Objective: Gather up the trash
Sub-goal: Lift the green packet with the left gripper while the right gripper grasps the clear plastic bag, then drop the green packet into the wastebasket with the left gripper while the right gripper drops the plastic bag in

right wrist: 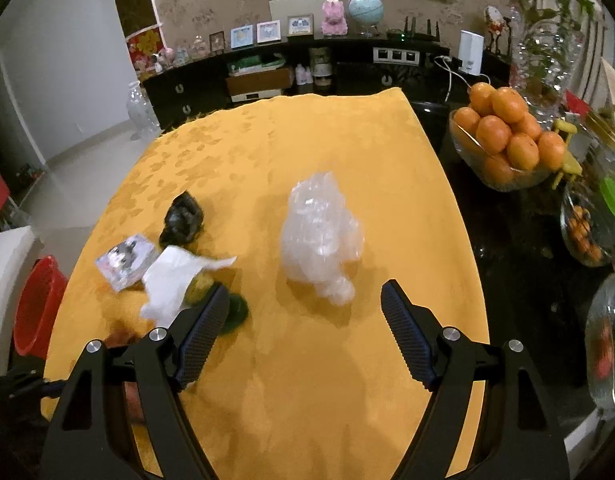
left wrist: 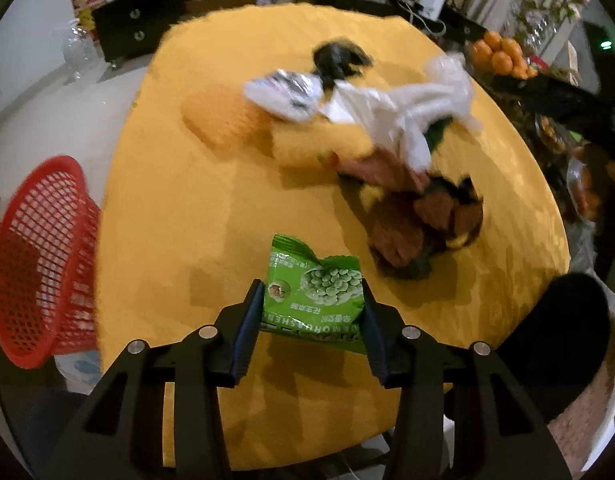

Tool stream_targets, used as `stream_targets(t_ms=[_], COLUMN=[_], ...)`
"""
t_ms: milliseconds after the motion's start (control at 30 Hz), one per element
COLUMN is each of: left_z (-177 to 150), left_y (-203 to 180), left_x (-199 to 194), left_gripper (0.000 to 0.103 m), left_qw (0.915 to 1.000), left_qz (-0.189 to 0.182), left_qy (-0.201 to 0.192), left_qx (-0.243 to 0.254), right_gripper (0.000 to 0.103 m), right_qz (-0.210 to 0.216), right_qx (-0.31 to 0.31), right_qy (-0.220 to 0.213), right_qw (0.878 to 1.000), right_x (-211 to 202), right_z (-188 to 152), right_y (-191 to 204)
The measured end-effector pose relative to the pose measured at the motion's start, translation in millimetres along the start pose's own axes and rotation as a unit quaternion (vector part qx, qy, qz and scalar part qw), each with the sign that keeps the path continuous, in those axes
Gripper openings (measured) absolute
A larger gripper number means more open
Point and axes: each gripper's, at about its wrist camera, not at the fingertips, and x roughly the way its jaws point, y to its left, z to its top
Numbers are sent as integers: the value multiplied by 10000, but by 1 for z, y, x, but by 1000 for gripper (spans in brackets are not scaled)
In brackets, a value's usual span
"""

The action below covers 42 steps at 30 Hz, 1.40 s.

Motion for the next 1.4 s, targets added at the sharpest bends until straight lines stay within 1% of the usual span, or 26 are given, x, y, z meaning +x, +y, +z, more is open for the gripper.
stream_targets(t_ms=[200,300,400,500,533,567,600,667,700,767,833,1033,1200,1400], left_z=[18,27,32,36,37,37,38,38,37,36,36,30,23,14], left_y=[30,47,65,75,76,79,81,85,86,89,92,106,120,135], left_x=[-28,-39,-49,-57,-60,-62,-65,-69,-71,-77,-86,-113,-138,-162], left_gripper=[44,44,44,44,44,44,44,44,44,44,44,44,44,44], left_qw=[9986,9966,9941,9919,9913,9905,9898,9886,9882,9867,9848,9770,9690,9583], left_qz=[214,377,515,662,691,725,756,805,826,876,935,1097,1235,1450], left_qy=[-369,-533,-673,-784,-812,-848,-878,-933,-959,-1041,-1137,-1443,-1684,-1897], left_qx=[-312,-498,-680,-752,-773,-800,-825,-859,-868,-893,-926,-1121,-1319,-1570], right_gripper=[76,76,76,75,69,61,58,48,45,42,42,42,42,42], right_qz=[-83,-132,-199,-345,-388,-408,-400,-399,-392,-365,-364,-68,320,817], right_qx=[15,78,51,-59,-84,-113,-152,-216,-233,-236,-234,-340,-633,-966], right_qy=[185,383,496,604,631,667,699,675,668,643,530,-54,-560,-892], right_qw=[9998,9991,9986,9976,9972,9969,9966,9967,9967,9970,9977,9994,9959,9879], right_x=[45,73,91,107,111,113,115,114,113,108,97,41,-12,-61], right_z=[27,36,40,40,40,41,41,42,43,44,47,63,72,72], right_y=[-2,-4,-3,0,1,1,1,2,3,2,4,25,66,118])
